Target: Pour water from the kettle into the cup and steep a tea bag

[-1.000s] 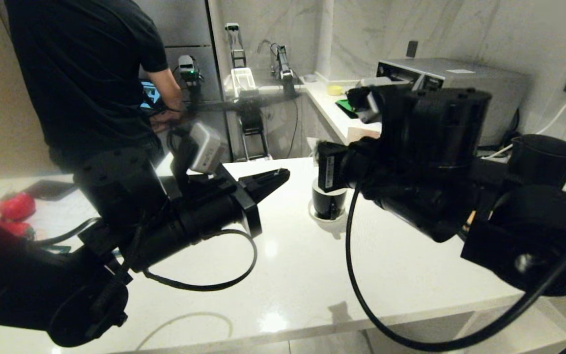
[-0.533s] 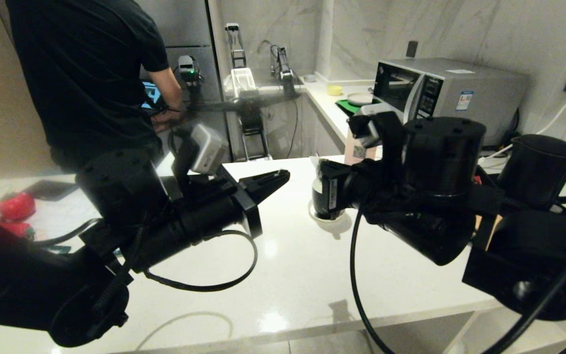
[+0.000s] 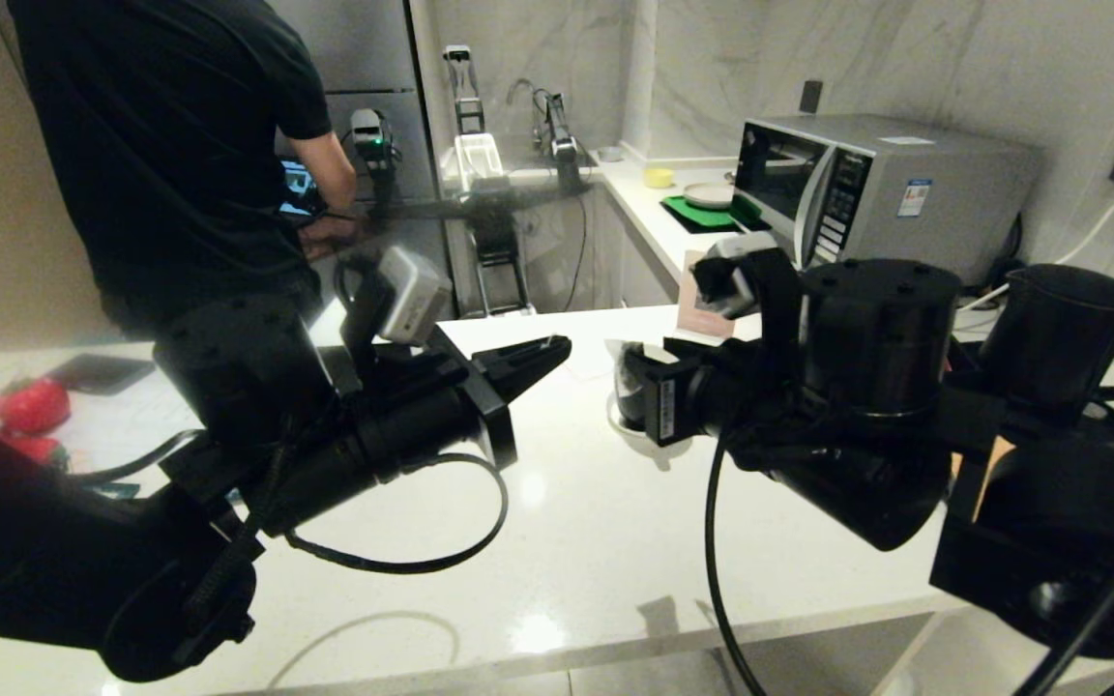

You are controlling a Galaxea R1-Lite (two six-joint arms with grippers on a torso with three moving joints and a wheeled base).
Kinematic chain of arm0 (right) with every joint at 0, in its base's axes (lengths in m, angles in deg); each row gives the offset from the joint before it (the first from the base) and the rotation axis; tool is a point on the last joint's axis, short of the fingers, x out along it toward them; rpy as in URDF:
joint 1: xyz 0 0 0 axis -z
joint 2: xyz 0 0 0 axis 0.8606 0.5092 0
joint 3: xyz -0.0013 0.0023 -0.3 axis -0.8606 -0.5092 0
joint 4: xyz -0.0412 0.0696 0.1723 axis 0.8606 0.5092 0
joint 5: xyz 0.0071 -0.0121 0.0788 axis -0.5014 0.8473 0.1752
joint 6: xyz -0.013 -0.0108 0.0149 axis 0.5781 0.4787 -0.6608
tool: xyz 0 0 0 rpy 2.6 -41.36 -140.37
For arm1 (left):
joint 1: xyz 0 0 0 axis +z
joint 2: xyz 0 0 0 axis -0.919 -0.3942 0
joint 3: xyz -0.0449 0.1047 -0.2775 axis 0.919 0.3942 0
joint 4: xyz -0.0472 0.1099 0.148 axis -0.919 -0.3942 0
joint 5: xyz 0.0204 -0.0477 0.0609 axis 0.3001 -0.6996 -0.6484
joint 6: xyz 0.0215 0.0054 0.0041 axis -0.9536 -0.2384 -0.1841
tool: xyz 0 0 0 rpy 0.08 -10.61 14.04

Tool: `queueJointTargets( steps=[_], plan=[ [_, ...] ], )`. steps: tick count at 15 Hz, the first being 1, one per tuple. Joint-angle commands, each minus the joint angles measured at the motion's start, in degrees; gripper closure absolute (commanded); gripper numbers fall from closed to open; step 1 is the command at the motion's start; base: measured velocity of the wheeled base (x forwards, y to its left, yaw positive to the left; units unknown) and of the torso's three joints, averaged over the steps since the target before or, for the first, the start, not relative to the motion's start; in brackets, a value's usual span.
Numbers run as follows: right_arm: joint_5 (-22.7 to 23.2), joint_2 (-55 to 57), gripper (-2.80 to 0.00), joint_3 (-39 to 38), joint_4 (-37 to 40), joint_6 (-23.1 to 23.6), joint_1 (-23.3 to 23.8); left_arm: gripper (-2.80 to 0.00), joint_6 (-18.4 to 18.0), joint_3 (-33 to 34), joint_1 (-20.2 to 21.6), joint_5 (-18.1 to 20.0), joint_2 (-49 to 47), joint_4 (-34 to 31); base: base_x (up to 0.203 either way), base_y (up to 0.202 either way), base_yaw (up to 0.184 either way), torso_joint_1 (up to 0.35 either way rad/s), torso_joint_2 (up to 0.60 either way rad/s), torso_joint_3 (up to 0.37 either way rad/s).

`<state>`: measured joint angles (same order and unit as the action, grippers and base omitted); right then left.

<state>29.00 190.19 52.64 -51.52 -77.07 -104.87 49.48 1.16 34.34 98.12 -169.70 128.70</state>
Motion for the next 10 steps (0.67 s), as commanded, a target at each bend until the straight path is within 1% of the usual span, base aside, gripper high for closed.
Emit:
queueJointTargets(
  steps=[1,4,7,10],
  plan=[
    [-0.15,-0.55,-2.80,-1.08,-0.39,-0.08,0.04,0.00,-0.06,0.08,-0.08,0.12,-0.12,0.43,0.000,0.000,0.000,0.000,0.00,0.000],
    [-0.22,-1.09,-2.80,-2.70,-2.07,-0.08,0.04,0.00,-0.07,0.22,-0.17,0.12,-0.03,0.43,0.000,0.000,0.000,0.000,0.00,0.000],
    [-0.23,-2.04,-2.80,-4.44,-2.97,-0.08,0.13,0.00,-0.15,3.64,-1.09,0.21,1.10,0.52,0.000,0.000,0.000,0.000,0.00,0.000],
    [-0.24,-2.96,-2.80,-5.18,-2.97,-0.08,0.81,0.00,-0.24,5.01,-1.31,0.21,1.90,0.52,0.000,0.000,0.000,0.000,0.00,0.000]
  ],
)
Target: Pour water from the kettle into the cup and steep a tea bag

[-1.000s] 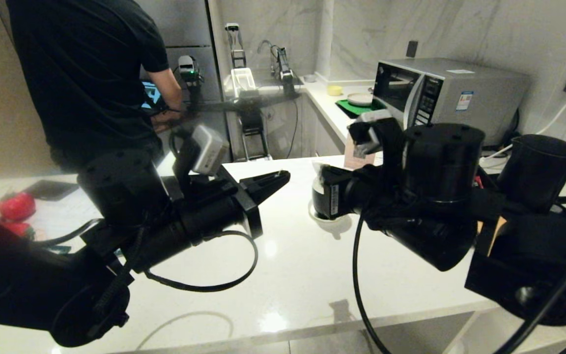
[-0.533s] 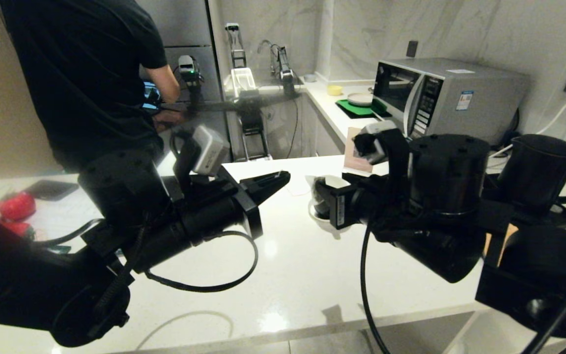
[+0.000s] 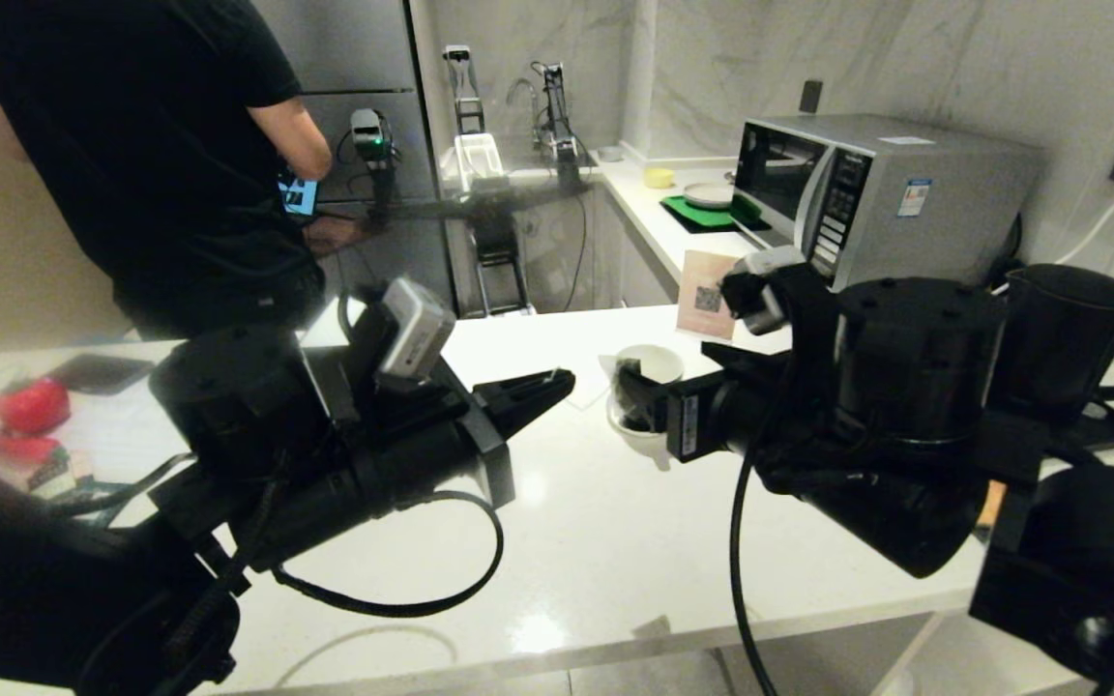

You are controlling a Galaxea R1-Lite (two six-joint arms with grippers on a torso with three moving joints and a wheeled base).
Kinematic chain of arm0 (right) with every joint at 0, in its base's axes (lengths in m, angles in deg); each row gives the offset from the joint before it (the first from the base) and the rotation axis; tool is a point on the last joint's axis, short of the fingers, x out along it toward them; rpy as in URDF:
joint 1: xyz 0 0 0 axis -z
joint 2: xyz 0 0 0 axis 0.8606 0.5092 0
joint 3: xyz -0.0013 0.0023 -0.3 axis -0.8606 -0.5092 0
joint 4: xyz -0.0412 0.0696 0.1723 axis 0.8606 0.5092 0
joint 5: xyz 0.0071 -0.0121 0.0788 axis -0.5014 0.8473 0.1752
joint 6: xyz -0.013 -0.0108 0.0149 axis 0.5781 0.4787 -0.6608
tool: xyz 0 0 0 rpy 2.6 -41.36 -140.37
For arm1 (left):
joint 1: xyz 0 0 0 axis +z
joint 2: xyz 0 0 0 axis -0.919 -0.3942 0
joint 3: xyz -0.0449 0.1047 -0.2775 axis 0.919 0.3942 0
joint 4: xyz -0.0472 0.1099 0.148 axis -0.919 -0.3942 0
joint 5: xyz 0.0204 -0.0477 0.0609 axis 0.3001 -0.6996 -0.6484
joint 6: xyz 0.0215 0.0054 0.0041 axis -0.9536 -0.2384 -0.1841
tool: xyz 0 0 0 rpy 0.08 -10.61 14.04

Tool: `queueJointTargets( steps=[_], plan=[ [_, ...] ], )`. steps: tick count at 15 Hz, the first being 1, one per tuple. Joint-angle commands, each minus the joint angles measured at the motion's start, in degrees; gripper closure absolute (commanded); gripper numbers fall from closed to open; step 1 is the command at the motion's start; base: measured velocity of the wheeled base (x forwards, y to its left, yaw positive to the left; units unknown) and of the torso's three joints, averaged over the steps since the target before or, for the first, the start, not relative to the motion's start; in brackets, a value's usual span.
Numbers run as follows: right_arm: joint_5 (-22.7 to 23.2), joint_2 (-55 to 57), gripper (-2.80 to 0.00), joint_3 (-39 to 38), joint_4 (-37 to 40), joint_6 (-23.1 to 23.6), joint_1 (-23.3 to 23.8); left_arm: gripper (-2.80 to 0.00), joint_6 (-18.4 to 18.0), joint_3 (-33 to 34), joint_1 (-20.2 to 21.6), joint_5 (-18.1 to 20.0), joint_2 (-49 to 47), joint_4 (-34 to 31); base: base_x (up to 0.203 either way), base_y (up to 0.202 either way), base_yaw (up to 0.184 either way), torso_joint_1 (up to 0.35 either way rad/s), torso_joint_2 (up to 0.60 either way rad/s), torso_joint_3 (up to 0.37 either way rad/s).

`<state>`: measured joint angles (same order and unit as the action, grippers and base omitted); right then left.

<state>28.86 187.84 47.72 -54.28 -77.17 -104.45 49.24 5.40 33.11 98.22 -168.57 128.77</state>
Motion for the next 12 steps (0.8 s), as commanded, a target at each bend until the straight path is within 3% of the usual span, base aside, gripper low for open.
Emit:
queueJointTargets(
  steps=[1,12],
  plan=[
    [-0.09,-0.88,-2.80,-0.25,-0.13,0.02,0.59,0.00,0.00,1.57,-0.08,0.23,1.07,0.45,0.000,0.000,0.000,0.000,0.00,0.000],
    [0.00,-1.32,-2.80,-1.02,-0.04,0.02,0.94,0.00,0.09,2.17,-0.34,0.20,1.56,0.45,0.000,0.000,0.000,0.000,0.00,0.000]
  ],
)
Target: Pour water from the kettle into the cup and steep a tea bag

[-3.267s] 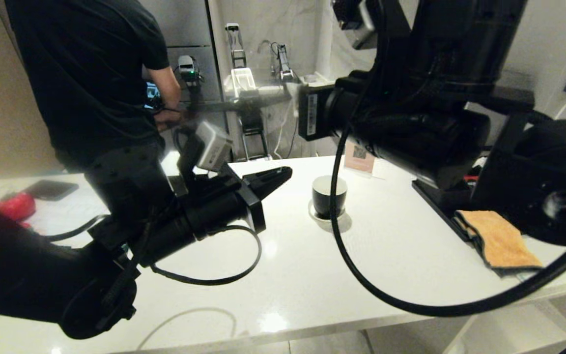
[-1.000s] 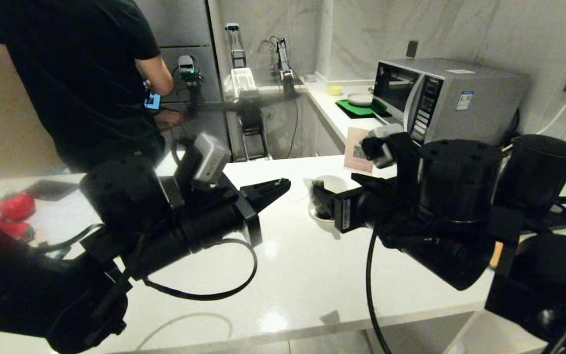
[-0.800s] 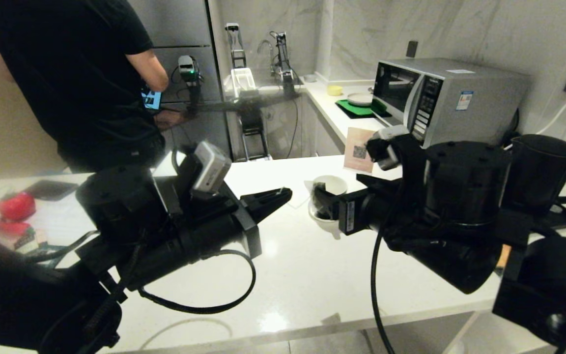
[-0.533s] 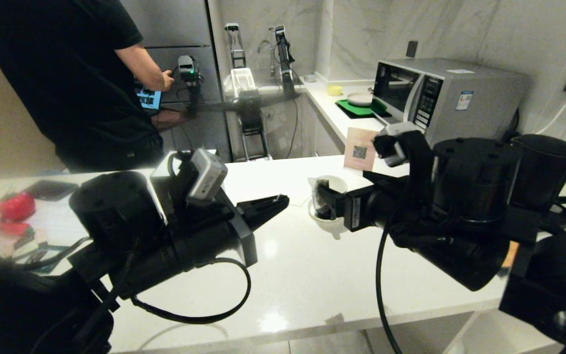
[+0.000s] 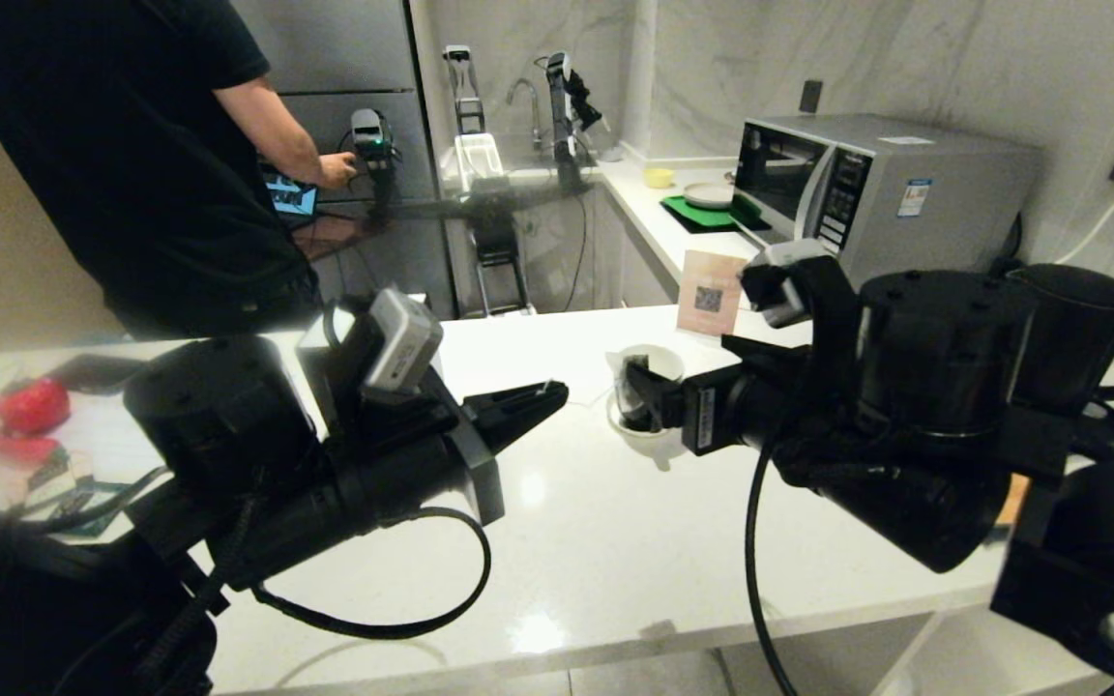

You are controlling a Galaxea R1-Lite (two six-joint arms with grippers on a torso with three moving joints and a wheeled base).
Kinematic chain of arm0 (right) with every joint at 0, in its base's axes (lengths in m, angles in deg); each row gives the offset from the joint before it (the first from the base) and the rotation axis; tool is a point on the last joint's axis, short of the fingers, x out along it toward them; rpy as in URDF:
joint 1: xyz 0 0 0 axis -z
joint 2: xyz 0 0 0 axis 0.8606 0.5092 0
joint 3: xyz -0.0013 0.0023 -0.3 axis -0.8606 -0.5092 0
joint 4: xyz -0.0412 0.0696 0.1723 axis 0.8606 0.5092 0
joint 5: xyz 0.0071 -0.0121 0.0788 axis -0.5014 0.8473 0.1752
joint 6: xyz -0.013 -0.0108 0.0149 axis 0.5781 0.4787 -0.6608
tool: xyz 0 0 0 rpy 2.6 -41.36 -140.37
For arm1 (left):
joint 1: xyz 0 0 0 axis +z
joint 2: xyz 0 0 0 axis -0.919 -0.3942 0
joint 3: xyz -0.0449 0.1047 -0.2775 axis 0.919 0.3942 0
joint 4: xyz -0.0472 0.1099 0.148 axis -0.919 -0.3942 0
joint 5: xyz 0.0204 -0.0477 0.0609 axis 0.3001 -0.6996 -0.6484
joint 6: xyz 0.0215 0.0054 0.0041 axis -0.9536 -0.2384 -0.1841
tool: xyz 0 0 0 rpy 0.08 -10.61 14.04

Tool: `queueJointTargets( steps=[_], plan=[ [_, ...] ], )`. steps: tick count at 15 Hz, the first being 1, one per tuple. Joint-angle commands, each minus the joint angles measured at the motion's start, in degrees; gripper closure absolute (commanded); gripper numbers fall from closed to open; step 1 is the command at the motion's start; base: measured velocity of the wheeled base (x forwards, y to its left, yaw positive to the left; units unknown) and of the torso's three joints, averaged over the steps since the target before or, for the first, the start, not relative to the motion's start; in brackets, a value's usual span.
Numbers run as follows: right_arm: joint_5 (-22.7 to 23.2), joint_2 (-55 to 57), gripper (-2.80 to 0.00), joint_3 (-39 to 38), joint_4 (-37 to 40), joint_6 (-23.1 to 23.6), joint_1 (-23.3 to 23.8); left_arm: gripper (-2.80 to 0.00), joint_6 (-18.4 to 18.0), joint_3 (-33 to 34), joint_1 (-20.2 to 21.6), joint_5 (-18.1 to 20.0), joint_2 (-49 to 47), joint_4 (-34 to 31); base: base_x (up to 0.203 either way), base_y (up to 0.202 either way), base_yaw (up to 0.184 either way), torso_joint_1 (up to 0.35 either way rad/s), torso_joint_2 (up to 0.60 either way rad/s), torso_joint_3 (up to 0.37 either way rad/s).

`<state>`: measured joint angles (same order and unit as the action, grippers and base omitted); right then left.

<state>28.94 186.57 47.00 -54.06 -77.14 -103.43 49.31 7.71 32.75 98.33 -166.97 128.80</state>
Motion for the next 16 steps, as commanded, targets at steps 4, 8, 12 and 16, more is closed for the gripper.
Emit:
queueJointTargets(
  steps=[4,8,12,16],
  plan=[
    [-0.08,-0.02,-2.80,-0.90,-0.51,-0.01,-0.08,0.00,0.02,-0.14,0.02,0.00,-0.04,0.42,0.000,0.000,0.000,0.000,0.00,0.000],
    [-0.16,-0.13,-2.80,-0.85,-0.70,-0.01,-0.08,0.00,0.02,0.42,0.02,0.09,0.05,0.42,0.000,0.000,0.000,0.000,0.00,0.000],
    [-0.16,-1.15,-2.80,-0.85,-0.61,-0.01,0.10,0.00,-0.16,4.25,0.02,0.30,0.59,0.33,0.000,0.000,0.000,0.000,0.00,0.000],
    [-0.25,-2.41,-2.80,-0.76,-0.43,-0.01,1.06,0.00,-1.39,7.24,0.02,0.44,1.37,-0.28,0.000,0.000,0.000,0.000,0.00,0.000]
  ],
)
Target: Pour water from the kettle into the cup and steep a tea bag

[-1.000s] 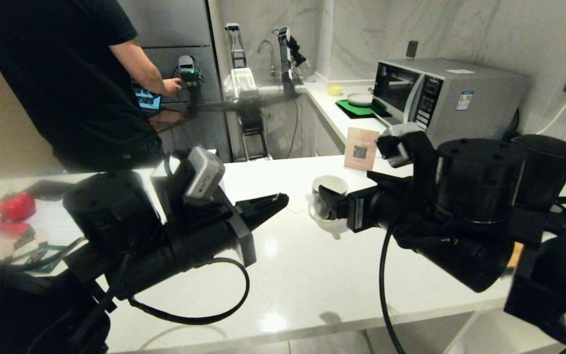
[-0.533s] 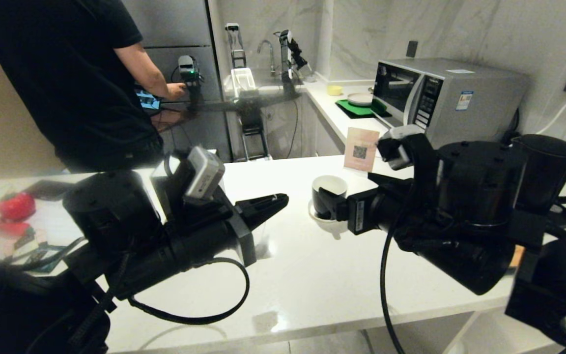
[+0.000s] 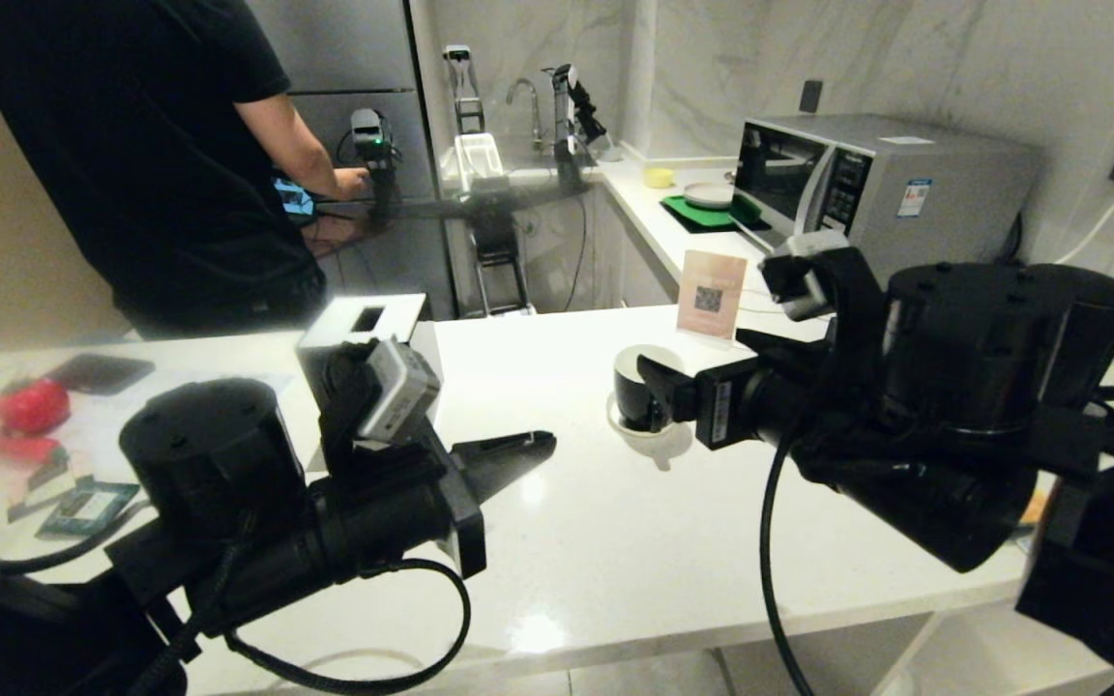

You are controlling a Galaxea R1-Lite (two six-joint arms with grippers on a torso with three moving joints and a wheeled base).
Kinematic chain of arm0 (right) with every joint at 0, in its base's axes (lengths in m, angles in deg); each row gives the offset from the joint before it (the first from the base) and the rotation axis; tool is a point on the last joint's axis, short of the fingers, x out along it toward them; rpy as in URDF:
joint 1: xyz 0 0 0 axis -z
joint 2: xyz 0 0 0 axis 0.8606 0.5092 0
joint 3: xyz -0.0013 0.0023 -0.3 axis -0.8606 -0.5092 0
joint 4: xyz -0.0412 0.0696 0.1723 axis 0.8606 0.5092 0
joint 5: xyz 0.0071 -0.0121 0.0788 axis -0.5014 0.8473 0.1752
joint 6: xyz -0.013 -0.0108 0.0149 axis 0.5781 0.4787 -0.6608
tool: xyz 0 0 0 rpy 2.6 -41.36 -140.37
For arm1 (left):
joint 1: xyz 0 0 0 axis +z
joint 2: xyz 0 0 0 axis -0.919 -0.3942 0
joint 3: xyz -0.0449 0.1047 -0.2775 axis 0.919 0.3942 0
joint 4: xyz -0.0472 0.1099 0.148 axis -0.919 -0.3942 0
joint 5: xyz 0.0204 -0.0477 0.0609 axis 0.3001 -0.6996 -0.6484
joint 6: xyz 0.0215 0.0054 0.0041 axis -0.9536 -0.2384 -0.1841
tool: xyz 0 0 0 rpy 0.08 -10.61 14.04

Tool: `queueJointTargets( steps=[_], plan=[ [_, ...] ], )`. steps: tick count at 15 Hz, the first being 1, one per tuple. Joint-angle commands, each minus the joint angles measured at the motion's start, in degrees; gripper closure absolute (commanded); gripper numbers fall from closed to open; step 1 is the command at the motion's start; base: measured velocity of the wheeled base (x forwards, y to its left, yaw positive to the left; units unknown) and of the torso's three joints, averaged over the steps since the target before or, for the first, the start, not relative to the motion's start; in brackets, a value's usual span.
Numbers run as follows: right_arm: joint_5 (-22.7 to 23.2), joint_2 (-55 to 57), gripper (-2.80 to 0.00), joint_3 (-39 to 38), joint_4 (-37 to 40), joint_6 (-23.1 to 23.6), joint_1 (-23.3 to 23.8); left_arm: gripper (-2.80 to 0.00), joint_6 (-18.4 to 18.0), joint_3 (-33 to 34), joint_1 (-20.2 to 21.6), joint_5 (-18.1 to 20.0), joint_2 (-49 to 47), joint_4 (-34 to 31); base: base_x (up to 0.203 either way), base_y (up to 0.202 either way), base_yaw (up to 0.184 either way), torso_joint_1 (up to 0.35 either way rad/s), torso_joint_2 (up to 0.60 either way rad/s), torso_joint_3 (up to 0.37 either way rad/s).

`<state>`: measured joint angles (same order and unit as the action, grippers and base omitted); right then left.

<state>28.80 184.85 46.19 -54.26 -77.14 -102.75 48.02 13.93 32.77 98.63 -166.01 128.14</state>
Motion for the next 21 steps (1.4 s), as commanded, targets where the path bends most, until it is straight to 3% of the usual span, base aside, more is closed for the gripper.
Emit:
queueJointTargets(
  steps=[1,5,9,10,15,18,21],
  plan=[
    [-0.12,-0.87,-2.80,0.05,-0.31,0.08,0.94,0.00,-0.10,1.39,0.00,0.14,0.50,0.37,0.000,0.000,0.000,0.000,0.00,0.000],
    [-0.22,-1.80,-2.80,0.13,-0.30,0.47,4.71,0.00,-0.19,1.63,-0.09,0.31,0.41,0.28,0.000,0.000,0.000,0.000,0.00,0.000],
    [-0.22,-2.56,-2.80,0.35,-0.48,3.61,11.42,0.00,-0.19,1.55,-0.09,0.31,0.24,0.28,0.000,0.000,0.000,0.000,0.00,0.000],
    [-0.21,-3.01,0.00,0.36,-0.44,3.77,13.00,0.00,-0.19,1.55,-0.09,0.31,0.33,0.28,0.000,0.000,0.000,0.000,0.00,0.000],
    [-0.09,-7.87,0.00,-3.76,-1.24,3.82,22.65,0.00,-0.10,1.63,-0.09,0.23,0.59,0.37,0.000,0.000,0.000,0.000,0.00,0.000],
    [-0.06,-10.80,0.00,-12.23,-10.23,4.97,32.52,0.00,-0.10,1.63,-0.09,0.23,0.37,0.32,0.000,0.000,0.000,0.000,0.00,0.000],
    [0.03,-16.23,0.00,-22.97,-19.00,7.48,36.85,0.00,-0.10,2.25,-0.09,0.23,0.33,0.29,0.000,0.000,0.000,0.000,0.00,0.000]
  ],
)
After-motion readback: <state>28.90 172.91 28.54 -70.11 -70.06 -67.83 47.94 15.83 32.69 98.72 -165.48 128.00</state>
